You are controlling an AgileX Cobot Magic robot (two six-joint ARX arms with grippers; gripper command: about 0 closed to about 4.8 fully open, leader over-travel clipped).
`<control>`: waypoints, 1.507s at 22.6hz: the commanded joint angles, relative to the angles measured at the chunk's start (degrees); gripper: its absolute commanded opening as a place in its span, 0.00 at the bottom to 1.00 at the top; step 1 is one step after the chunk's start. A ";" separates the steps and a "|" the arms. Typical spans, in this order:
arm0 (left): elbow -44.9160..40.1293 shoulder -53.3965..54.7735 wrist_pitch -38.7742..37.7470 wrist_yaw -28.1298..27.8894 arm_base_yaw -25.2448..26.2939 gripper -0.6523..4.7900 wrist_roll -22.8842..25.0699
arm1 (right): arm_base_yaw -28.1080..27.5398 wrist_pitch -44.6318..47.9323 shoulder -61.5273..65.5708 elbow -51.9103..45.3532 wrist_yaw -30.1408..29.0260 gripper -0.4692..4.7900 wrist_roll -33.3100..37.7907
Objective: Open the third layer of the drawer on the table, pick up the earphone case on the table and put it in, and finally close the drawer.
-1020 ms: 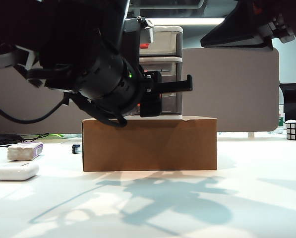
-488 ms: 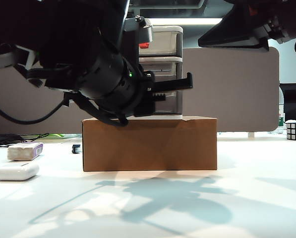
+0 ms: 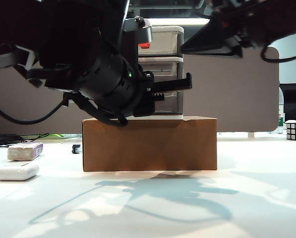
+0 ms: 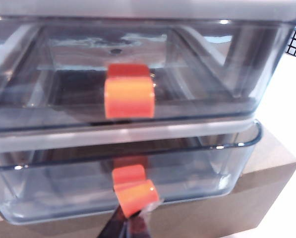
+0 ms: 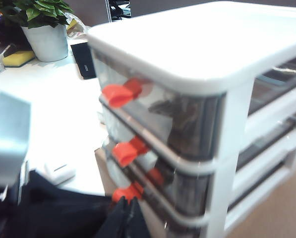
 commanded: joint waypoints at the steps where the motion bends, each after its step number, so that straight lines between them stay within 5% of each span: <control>1: 0.15 -0.11 0.96 0.22 -0.35 0.11 0.07 | 0.09 1.33 2.01 2.32 -1.14 0.08 0.07; 3: 0.15 -0.11 0.94 0.22 -0.74 0.11 0.07 | 0.09 1.33 2.54 2.97 -2.08 0.08 0.28; 6: 0.15 -0.11 -0.07 0.33 -0.98 0.39 0.04 | 0.31 1.33 2.47 3.02 -2.05 0.08 0.28; 34: 0.17 -0.11 2.29 -2.45 -0.94 0.40 0.48 | 0.46 0.28 2.47 3.02 -2.05 0.08 0.26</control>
